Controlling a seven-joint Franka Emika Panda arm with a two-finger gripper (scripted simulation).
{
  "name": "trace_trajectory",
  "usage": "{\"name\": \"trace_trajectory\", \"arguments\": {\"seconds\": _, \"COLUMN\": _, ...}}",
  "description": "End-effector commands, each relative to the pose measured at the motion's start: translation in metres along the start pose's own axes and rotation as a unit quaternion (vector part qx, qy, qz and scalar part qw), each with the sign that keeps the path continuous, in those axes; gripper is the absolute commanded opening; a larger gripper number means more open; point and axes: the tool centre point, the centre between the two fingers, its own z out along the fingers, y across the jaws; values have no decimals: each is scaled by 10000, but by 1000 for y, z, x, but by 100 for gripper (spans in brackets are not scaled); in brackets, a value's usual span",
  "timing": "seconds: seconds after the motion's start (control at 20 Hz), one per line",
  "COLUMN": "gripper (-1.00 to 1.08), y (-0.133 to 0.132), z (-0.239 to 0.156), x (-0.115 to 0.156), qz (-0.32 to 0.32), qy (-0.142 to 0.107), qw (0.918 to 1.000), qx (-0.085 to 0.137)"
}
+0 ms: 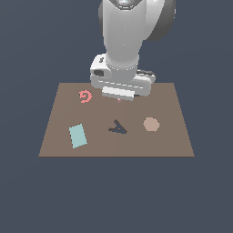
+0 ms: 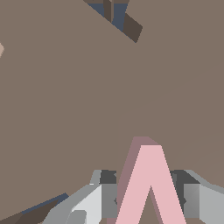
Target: Insert a designated object into the corresponding slot on a board.
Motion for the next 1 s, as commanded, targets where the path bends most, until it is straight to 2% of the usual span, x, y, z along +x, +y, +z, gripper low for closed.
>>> {"name": "trace_trajectory", "arguments": {"seconds": 0.0, "gripper": -100, "y": -4, "z": -1, "x": -5, "qz": 344, "qy": 1, "qw": 9994, "qx": 1}}
{"name": "trace_trajectory", "arguments": {"seconds": 0.2, "gripper": -100, "y": -13, "z": -1, "x": -15, "qz": 981, "qy": 1, "qw": 9952, "qx": 1}}
{"name": "trace_trajectory", "arguments": {"seconds": 0.35, "gripper": -100, "y": -21, "z": -2, "x": -21, "qz": 1508, "qy": 0, "qw": 9886, "qx": 2}}
{"name": "trace_trajectory", "arguments": {"seconds": 0.95, "gripper": -100, "y": -54, "z": -4, "x": -36, "qz": 3241, "qy": -4, "qw": 9460, "qx": 3}}
